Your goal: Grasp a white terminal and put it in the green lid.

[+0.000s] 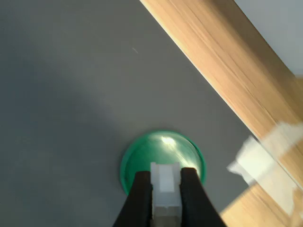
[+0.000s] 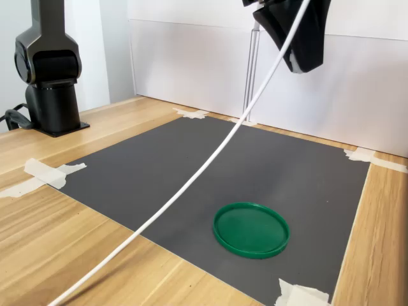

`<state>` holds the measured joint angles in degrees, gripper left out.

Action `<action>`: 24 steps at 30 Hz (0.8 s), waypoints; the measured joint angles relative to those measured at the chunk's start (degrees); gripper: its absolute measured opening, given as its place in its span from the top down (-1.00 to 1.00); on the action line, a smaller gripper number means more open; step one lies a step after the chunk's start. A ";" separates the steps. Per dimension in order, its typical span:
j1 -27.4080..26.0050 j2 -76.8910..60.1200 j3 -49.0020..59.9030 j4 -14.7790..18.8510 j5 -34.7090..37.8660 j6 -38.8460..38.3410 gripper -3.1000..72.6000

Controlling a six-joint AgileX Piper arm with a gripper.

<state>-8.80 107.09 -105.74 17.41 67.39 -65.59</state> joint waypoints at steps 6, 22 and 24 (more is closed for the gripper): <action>-0.63 2.99 4.85 -5.35 -6.04 0.05 0.68; -0.63 7.68 16.01 -7.60 -16.46 -0.01 0.68; -0.63 7.90 16.01 -7.66 -17.23 -0.01 0.67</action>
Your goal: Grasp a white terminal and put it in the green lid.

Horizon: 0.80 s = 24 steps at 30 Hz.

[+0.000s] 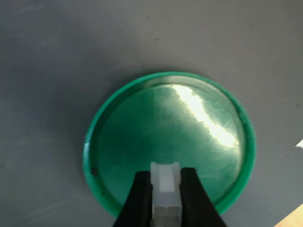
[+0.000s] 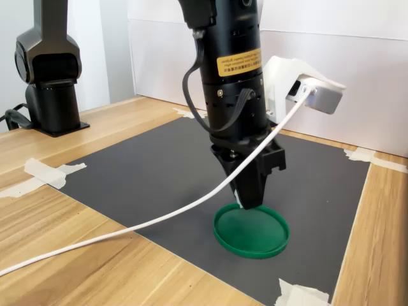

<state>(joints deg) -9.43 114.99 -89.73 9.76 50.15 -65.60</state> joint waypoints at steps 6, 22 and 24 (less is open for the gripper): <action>0.00 0.95 0.00 -1.69 -0.86 0.00 0.41; 0.00 -5.17 0.00 1.91 -2.09 0.00 -0.57; 0.00 -8.28 0.00 4.29 -3.37 0.00 -0.57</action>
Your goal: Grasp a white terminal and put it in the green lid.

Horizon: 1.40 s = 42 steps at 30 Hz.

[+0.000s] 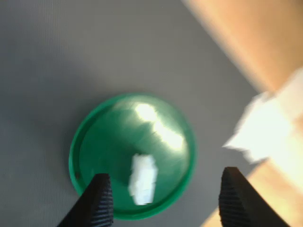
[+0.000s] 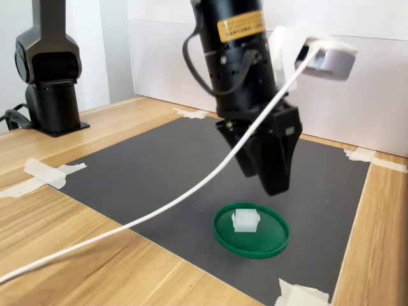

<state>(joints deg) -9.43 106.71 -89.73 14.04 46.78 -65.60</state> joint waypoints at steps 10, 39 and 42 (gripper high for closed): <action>0.00 -15.13 0.00 10.65 -2.65 0.00 0.22; 0.00 -70.71 47.26 6.74 -22.57 56.20 0.97; 0.00 -77.44 57.30 4.54 -25.13 56.20 0.97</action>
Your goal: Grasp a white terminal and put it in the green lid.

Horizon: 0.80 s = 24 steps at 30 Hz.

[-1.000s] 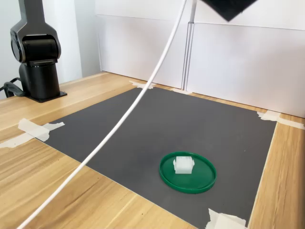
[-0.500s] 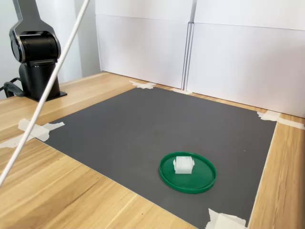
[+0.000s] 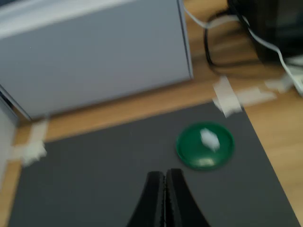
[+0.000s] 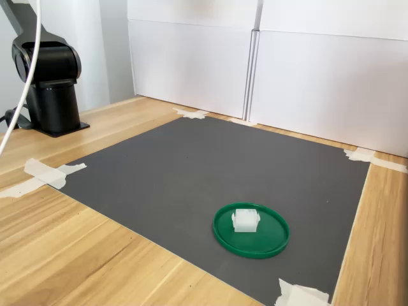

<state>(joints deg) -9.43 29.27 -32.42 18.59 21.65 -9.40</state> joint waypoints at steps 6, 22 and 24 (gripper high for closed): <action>0.00 -7.83 11.76 -0.83 0.38 0.00 0.97; 0.00 -22.55 24.31 -8.04 1.63 0.00 0.97; 0.00 -22.67 25.60 -8.04 1.63 0.00 0.97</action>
<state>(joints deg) -9.43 6.60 -6.82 10.55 23.28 -9.40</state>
